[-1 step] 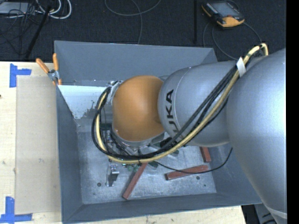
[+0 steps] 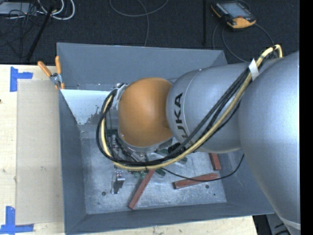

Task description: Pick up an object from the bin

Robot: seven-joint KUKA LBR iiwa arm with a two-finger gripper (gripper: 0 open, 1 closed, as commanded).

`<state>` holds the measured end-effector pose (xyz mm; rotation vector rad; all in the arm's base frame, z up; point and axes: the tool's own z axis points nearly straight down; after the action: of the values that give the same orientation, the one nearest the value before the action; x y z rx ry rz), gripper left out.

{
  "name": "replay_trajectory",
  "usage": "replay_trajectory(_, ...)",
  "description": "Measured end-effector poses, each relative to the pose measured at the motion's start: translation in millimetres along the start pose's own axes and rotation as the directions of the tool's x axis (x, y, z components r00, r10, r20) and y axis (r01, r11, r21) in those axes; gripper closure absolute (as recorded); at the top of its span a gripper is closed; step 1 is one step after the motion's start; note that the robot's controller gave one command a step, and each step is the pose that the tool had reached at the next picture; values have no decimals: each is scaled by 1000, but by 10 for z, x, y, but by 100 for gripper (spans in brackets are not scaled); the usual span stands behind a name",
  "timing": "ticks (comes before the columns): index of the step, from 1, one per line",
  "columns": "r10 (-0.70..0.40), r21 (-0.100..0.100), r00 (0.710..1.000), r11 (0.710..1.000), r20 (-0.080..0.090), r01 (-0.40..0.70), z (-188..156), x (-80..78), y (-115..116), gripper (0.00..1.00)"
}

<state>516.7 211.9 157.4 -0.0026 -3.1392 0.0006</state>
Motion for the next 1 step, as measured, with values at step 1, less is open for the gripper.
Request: replay_trajectory(1,-50,-1,999,999,2,50,316,65,-521,0)
